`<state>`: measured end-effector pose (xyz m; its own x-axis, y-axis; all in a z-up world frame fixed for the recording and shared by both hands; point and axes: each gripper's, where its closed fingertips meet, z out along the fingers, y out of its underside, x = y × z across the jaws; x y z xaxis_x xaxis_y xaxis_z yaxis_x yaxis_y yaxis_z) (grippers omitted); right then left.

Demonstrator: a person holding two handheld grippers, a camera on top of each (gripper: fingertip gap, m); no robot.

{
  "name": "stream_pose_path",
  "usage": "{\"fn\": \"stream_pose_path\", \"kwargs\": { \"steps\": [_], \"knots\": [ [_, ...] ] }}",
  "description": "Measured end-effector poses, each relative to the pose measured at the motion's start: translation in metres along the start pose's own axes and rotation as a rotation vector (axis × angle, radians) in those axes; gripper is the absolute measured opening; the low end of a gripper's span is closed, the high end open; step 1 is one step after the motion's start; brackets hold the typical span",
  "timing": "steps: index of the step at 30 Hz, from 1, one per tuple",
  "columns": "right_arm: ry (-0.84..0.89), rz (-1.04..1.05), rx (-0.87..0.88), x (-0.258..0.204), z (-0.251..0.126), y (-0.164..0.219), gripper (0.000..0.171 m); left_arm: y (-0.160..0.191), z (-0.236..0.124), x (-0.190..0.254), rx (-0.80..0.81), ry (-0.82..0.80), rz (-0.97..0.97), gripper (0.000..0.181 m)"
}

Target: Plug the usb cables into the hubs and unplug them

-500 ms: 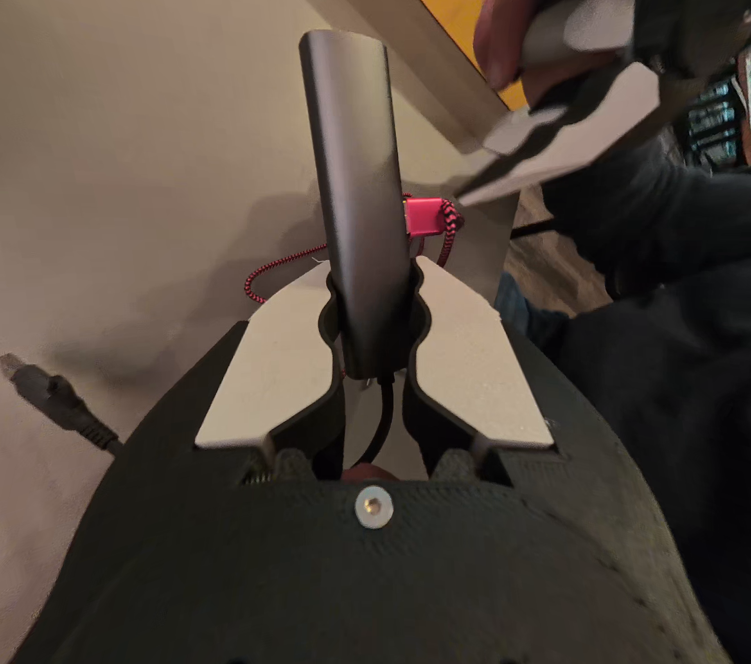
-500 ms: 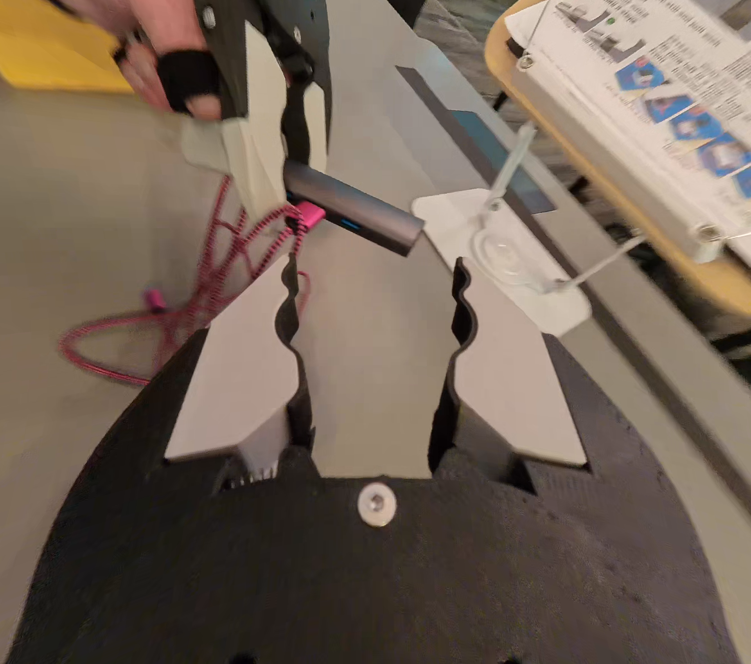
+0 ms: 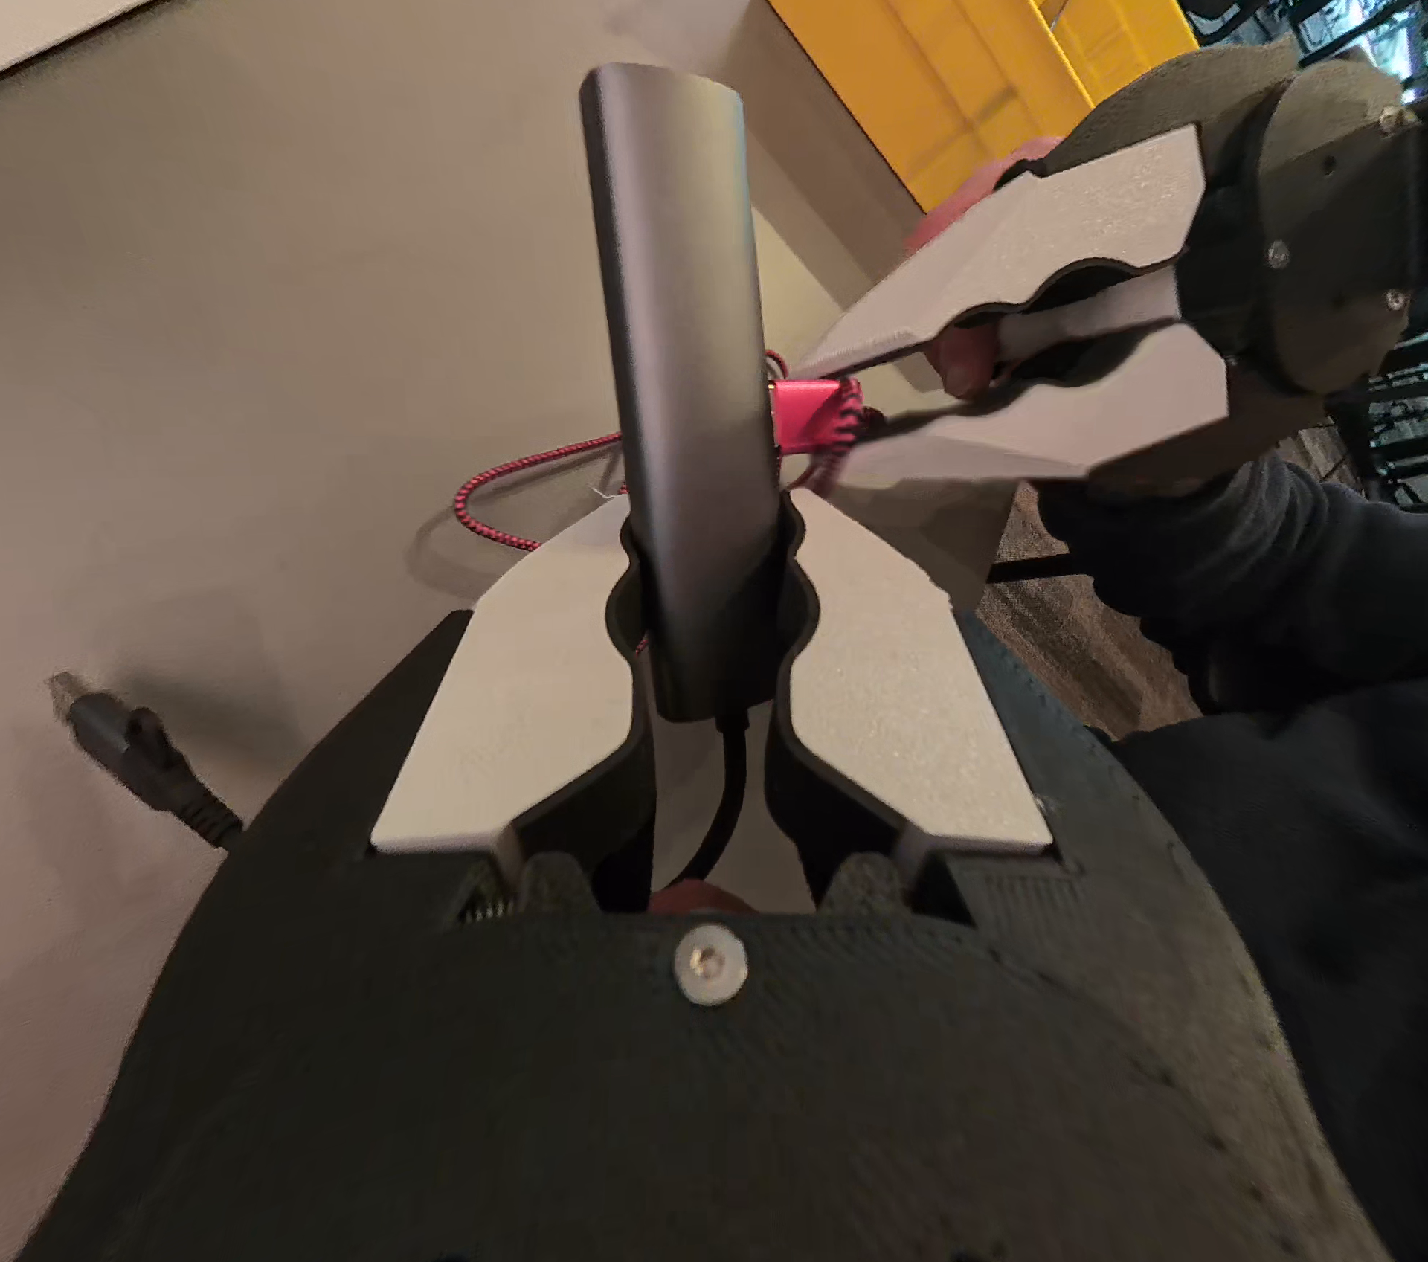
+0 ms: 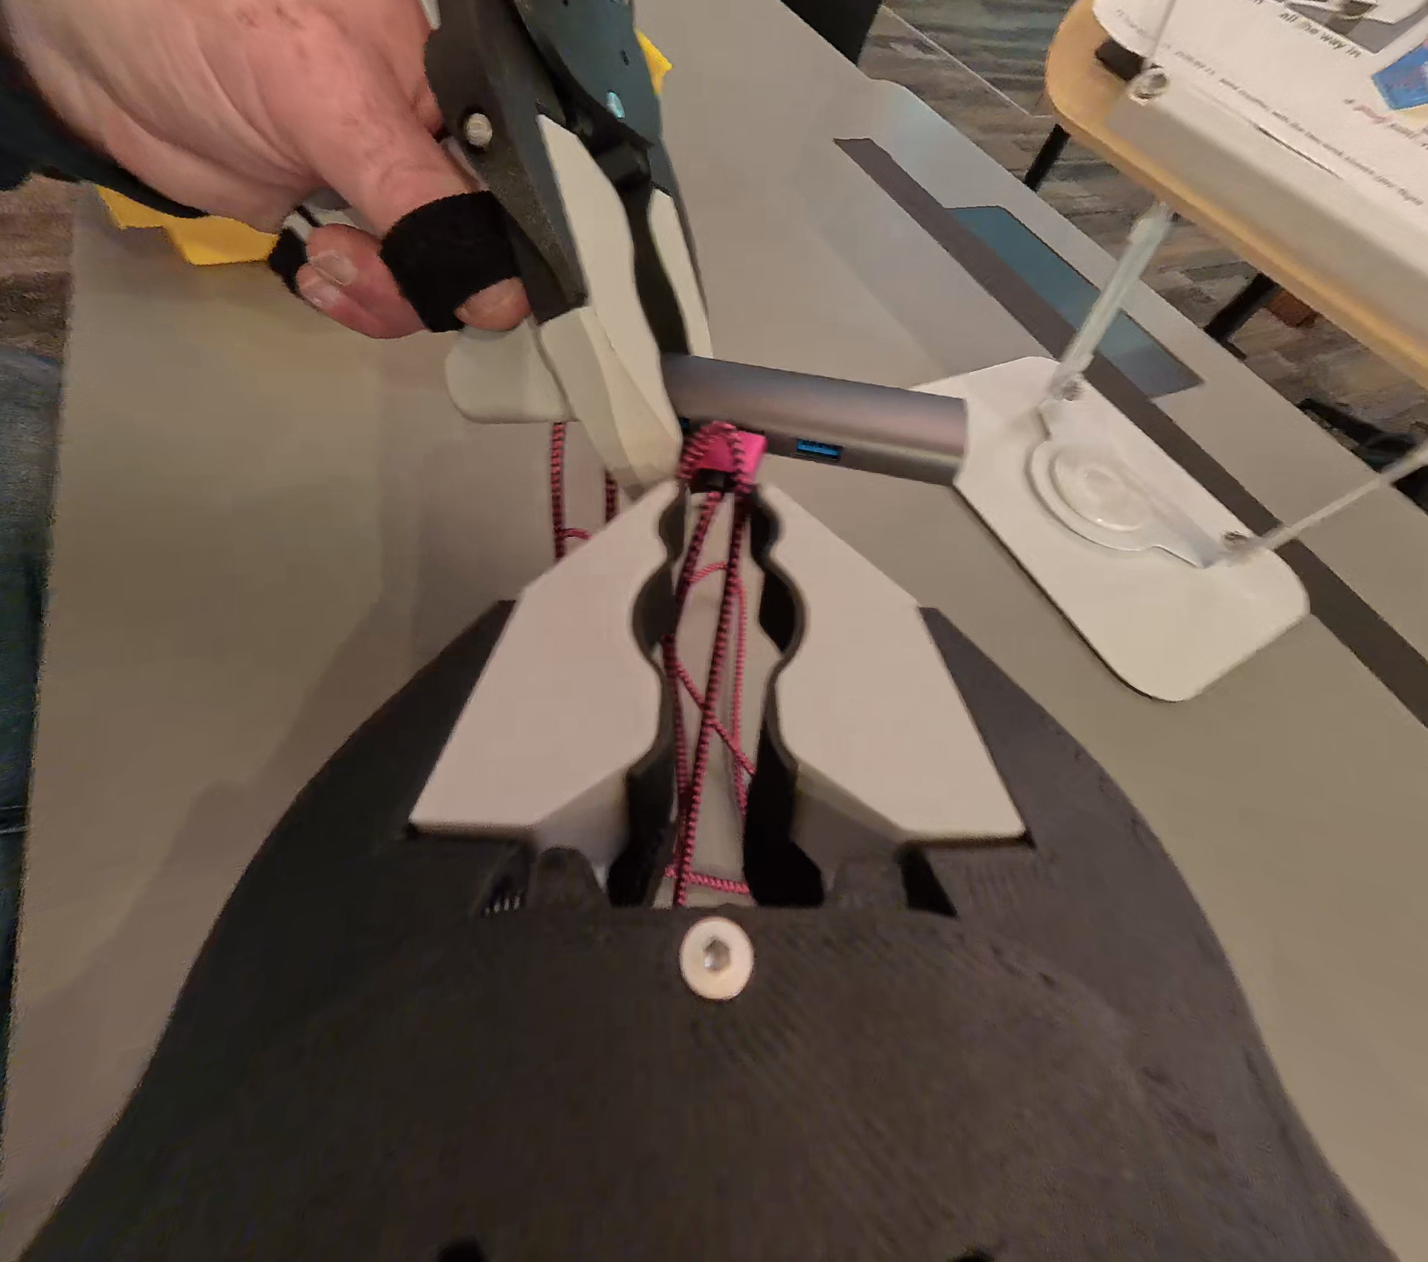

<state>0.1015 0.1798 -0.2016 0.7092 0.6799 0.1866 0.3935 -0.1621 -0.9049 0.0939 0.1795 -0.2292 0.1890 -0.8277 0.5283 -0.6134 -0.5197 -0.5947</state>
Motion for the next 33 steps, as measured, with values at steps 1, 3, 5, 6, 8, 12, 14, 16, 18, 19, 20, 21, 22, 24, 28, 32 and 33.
{"fn": "stream_pose_path", "kwargs": {
  "steps": [1, 3, 5, 6, 8, 12, 14, 16, 18, 19, 20, 21, 22, 24, 28, 32, 33],
  "knots": [
    [0.016, -0.015, -0.004, 0.002, -0.001, 0.0, 0.009, 0.0, 0.001, 0.002, 0.005, 0.007, 0.0, 0.03],
    [0.02, -0.018, -0.002, 0.003, -0.004, -0.001, 0.007, -0.002, 0.0, 0.005, 0.03, 0.031, -0.007, 0.03],
    [0.034, -0.035, 0.01, 0.005, -0.005, -0.004, 0.005, -0.005, 0.0, 0.007, 0.053, 0.044, 0.002, 0.03],
    [0.023, -0.034, 0.019, 0.006, -0.006, -0.005, 0.005, -0.005, -0.001, 0.008, 0.059, 0.049, 0.026, 0.03],
    [-0.015, -0.002, 0.056, 0.007, -0.009, -0.008, 0.005, -0.007, -0.002, 0.015, 0.07, 0.086, 0.046, 0.03],
    [-0.136, 0.057, 0.137, 0.006, -0.017, -0.011, 0.005, -0.01, -0.011, 0.029, 0.069, 0.103, 0.189, 0.05],
    [-0.202, 0.079, 0.166, 0.005, -0.02, -0.011, 0.005, -0.011, -0.016, 0.029, 0.052, 0.028, 0.322, 0.072],
    [-0.264, 0.104, 0.184, 0.004, -0.023, -0.011, 0.005, -0.01, -0.02, 0.023, 0.0, -0.091, 0.489, 0.101],
    [-0.315, 0.109, 0.202, 0.002, -0.025, -0.011, 0.005, -0.01, -0.024, 0.021, -0.05, -0.166, 0.63, 0.12],
    [-0.344, 0.105, 0.214, 0.0, -0.026, -0.013, 0.005, -0.011, -0.025, 0.019, -0.071, -0.2, 0.674, 0.131],
    [-0.373, 0.103, 0.223, -0.003, -0.027, -0.014, 0.005, -0.012, -0.026, 0.017, -0.097, -0.221, 0.702, 0.14],
    [-0.389, 0.108, 0.212, -0.004, -0.026, -0.012, 0.005, -0.013, -0.028, 0.016, -0.131, -0.234, 0.727, 0.145],
    [-0.389, 0.104, 0.191, -0.004, -0.024, -0.01, 0.005, -0.014, -0.029, 0.014, -0.168, -0.251, 0.761, 0.146],
    [-0.404, 0.077, 0.161, -0.008, -0.022, -0.008, 0.005, -0.014, -0.03, 0.014, -0.249, -0.268, 0.835, 0.146],
    [-0.427, 0.029, 0.12, -0.015, -0.017, -0.008, 0.004, 0.002, -0.026, 0.015, -0.473, -0.247, 0.953, 0.146],
    [-0.443, 0.0, 0.103, -0.019, -0.015, -0.011, 0.005, 0.011, -0.022, 0.007, -0.619, -0.224, 0.98, 0.147],
    [-0.441, -0.004, 0.093, -0.019, -0.013, -0.01, 0.005, 0.011, -0.021, 0.005, -0.639, -0.227, 0.982, 0.146]
  ]
}}
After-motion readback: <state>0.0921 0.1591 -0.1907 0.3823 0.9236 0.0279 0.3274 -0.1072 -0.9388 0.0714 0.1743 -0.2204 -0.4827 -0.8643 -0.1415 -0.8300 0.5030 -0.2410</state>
